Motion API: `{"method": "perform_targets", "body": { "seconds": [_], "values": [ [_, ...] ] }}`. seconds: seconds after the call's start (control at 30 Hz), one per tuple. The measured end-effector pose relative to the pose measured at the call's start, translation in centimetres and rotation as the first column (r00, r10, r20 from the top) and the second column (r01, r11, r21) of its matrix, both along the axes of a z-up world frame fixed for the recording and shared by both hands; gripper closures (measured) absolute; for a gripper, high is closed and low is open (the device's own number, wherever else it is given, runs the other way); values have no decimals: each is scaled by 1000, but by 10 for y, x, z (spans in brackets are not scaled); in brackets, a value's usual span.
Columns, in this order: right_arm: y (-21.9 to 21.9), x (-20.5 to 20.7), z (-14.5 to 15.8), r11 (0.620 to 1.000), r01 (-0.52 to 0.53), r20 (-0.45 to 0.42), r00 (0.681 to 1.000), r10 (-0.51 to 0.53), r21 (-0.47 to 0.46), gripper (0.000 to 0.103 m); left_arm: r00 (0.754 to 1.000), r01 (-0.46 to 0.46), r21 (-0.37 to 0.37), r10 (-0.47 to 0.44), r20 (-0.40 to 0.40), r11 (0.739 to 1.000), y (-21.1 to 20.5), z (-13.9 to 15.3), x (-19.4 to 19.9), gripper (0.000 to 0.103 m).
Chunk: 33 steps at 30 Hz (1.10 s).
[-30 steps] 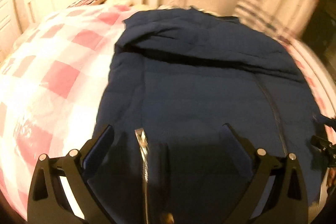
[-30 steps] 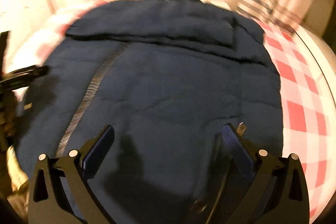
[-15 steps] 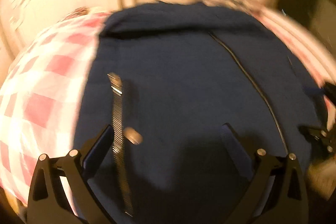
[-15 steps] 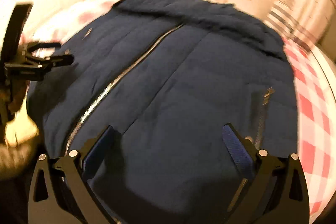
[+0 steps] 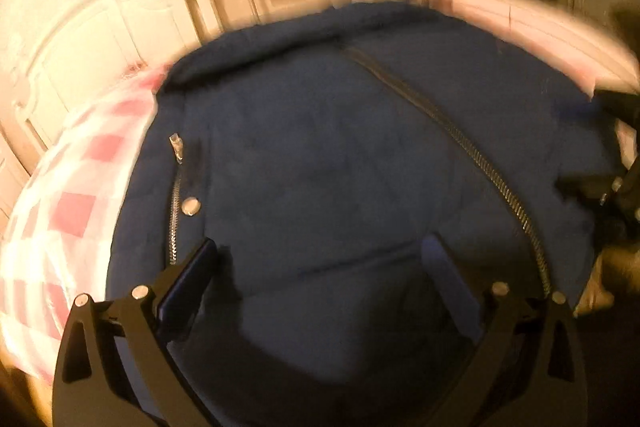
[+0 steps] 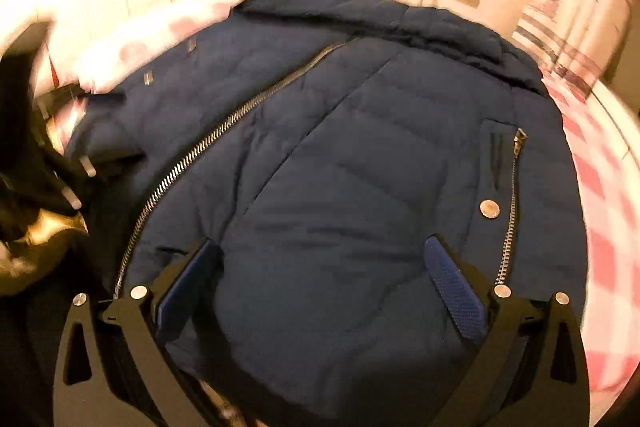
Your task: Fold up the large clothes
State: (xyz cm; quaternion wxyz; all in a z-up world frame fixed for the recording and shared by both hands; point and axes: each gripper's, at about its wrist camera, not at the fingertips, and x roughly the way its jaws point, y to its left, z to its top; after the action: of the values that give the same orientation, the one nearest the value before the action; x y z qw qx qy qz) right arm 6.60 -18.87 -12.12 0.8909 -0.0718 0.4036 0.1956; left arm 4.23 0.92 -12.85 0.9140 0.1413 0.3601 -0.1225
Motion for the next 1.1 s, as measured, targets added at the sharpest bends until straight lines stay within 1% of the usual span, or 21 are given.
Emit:
{"method": "perform_targets", "body": {
  "seconds": [0.07, 0.1, 0.17, 0.23, 0.27, 0.3, 0.33, 0.37, 0.4, 0.47, 0.5, 0.57, 0.63, 0.7, 0.73, 0.77, 0.8, 0.93, 0.97, 1.03, 1.1],
  "values": [
    [2, -5, 5, 999, 12, -3, 1000, -12, -33, 5, 999, -4, -33, 2, -33, 999, 8, 2, -1, 2],
    [1, -8, 8, 999, 23, -1, 1000, -23, -44, 5, 999, -12, -22, 11, -46, 1000, 11, 5, -2, 2],
    [-6, -18, 16, 998, 52, 37, 998, -50, -47, 5, 999, -38, 0, 38, -25, 999, 19, 11, -12, 2],
    [-21, -27, 20, 995, 93, 75, 993, -91, -25, 5, 999, -51, 18, 51, -10, 999, 26, 10, -21, 2],
    [-31, -27, 17, 991, 129, 73, 989, -126, -25, 5, 999, -50, 17, 50, -22, 999, 31, 6, -26, 2],
    [-40, -24, 8, 986, 164, 45, 986, -163, -36, 5, 998, -49, 1, 49, -35, 999, 33, 5, -25, 2],
    [-45, -23, 0, 983, 182, 14, 983, -182, -36, 5, 997, -52, -31, 50, -52, 998, 38, 3, -24, 2],
    [-55, -24, -5, 982, 187, 7, 982, -187, 33, 4, 996, -61, -65, 56, -69, 996, 45, 3, -25, 2],
    [-56, -24, -6, 981, 191, 9, 981, -192, 36, 5, 996, -60, -65, 56, -74, 996, 44, 2, -18, 2],
    [-50, -25, -2, 981, 194, 7, 981, -194, -14, 5, 996, -55, -44, 52, -70, 998, 40, 1, -13, 2],
    [-49, -25, 1, 980, 199, 11, 980, -199, -20, 5, 996, -56, -40, 53, -69, 998, 37, 0, -8, 2],
    [-51, -28, 12, 977, 215, 51, 975, -215, -1, 5, 996, -57, -47, 54, -71, 997, 38, 0, -8, 2],
    [-54, -29, 15, 973, 231, 63, 971, -232, 12, 5, 996, -56, -52, 52, -73, 997, 36, 0, -4, 2],
    [-57, -20, 2, 968, 250, 14, 968, -250, -9, 4, 996, -56, -51, 52, -72, 997, 36, -1, -2, 2],
    [-60, -18, -6, 969, 246, -7, 969, -245, 5, 4, 996, -55, -52, 52, -71, 997, 36, -1, -2, 2],
    [-63, -23, -7, 969, 247, 28, 968, -248, 28, 4, 996, -56, -53, 52, -70, 997, 36, -1, -3, 2],
    [-62, -24, -7, 969, 247, 32, 968, -247, 23, 4, 996, -53, -54, 50, -69, 997, 36, -1, -3, 2],
    [-64, -21, 0, 967, 256, -7, 967, -256, 4, 5, 996, -52, -49, 49, -71, 997, 37, 0, -4, 2],
    [-67, -20, 2, 963, 268, -5, 963, -268, 2, 5, 997, -55, -44, 53, -61, 997, 38, 4, -6, 2],
    [-76, -27, 10, 953, 302, 22, 953, -302, 9, 5, 997, -77, -45, 77, -2, 996, 46, 14, -13, 2],
    [-89, -33, 13, 944, 328, 33, 944, -329, 27, 5, 991, -121, -65, 124, 44, 991, 65, 25, -16, 2]
  ]
}}
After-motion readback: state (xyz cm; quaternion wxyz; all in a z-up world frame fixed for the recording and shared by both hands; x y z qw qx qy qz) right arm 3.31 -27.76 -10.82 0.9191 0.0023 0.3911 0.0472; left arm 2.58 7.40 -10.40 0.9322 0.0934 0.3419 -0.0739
